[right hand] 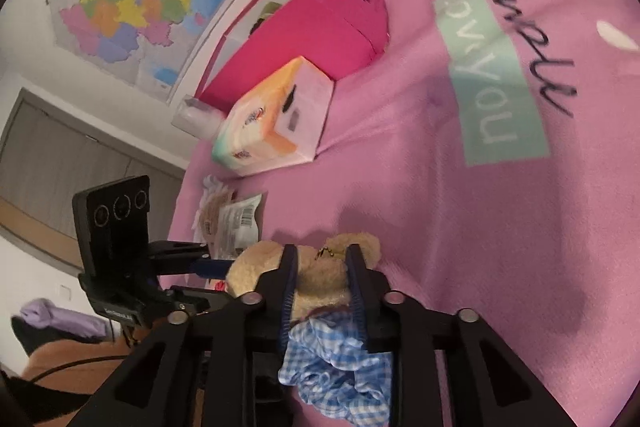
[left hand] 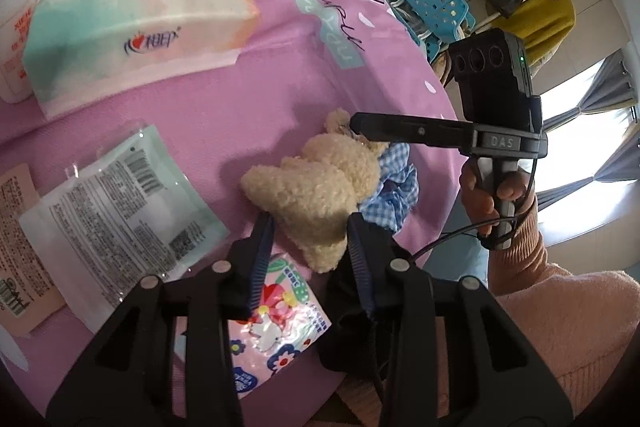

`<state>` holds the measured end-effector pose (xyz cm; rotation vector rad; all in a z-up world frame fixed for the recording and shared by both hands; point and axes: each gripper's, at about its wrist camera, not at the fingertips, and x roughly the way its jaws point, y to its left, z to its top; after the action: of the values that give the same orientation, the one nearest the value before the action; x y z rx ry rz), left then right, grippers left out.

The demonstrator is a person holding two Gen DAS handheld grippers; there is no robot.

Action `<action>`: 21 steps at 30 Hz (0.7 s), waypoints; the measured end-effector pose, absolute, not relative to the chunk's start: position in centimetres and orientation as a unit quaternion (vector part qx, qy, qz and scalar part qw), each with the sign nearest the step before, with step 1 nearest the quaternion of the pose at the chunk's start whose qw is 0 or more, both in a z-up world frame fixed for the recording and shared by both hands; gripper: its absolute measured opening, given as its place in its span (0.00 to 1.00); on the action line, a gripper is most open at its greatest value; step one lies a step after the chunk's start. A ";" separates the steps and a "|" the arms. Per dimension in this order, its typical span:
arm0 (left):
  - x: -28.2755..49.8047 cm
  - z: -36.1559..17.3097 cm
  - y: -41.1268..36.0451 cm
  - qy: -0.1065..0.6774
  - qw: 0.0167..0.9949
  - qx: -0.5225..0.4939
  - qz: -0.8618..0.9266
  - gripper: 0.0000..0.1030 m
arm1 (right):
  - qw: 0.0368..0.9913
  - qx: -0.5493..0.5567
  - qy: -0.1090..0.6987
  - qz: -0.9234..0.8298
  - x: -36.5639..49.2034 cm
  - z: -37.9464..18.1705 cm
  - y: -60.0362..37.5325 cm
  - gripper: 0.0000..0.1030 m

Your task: Organize soft objects

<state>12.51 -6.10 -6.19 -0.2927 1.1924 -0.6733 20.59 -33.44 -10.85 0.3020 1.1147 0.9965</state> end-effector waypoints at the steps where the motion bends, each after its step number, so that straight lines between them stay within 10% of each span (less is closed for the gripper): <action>1: 12.5 -6.2 -6.1 0.550 0.764 -0.134 -0.311 0.38 | 0.722 0.135 0.508 0.450 20.4 -10.9 -33.3 0.36; 21: 14.0 0.4 -4.3 0.465 0.826 -0.120 -0.295 0.38 | 0.776 0.066 0.406 0.478 19.3 -4.0 -30.6 0.18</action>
<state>14.05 -4.32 0.37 -0.2542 0.9890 -0.6278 19.29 -30.63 -3.95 0.1430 0.8782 1.0343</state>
